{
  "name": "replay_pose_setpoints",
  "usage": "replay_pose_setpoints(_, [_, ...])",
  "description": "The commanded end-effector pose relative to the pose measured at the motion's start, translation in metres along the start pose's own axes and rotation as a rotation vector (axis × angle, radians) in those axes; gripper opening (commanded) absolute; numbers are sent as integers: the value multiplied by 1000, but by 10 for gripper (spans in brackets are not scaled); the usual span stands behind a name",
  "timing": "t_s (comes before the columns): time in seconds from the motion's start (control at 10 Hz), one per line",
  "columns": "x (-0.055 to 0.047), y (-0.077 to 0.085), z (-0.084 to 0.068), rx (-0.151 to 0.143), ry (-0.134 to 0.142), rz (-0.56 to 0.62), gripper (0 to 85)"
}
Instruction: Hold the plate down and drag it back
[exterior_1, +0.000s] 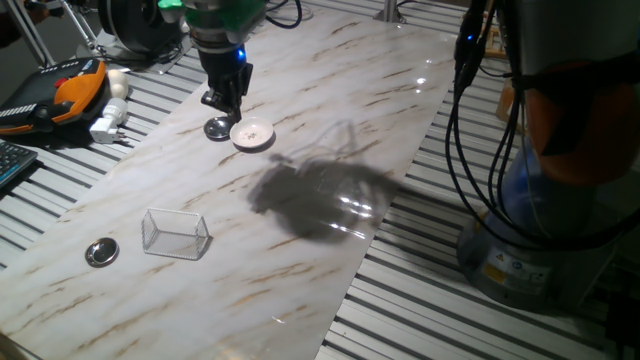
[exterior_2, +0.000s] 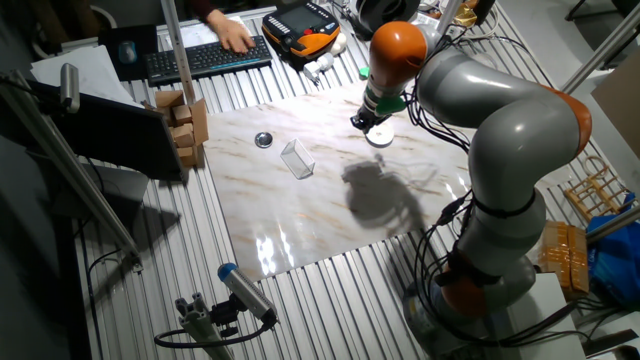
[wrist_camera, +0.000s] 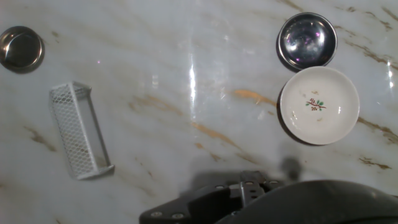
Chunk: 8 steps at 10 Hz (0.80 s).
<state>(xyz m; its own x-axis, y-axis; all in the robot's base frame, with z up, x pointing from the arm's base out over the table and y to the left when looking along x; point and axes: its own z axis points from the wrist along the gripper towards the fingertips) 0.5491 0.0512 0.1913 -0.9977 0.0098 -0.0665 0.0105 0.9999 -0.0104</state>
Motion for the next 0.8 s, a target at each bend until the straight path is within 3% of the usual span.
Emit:
replay_pose_setpoints(0.0, [0, 0, 0, 4, 0, 1, 0])
replay_pose_setpoints(0.2, [0, 0, -1, 18, -6, 11, 0])
replay_pose_setpoints(0.7, [0, -1, 0, 2, -2, 10, 0])
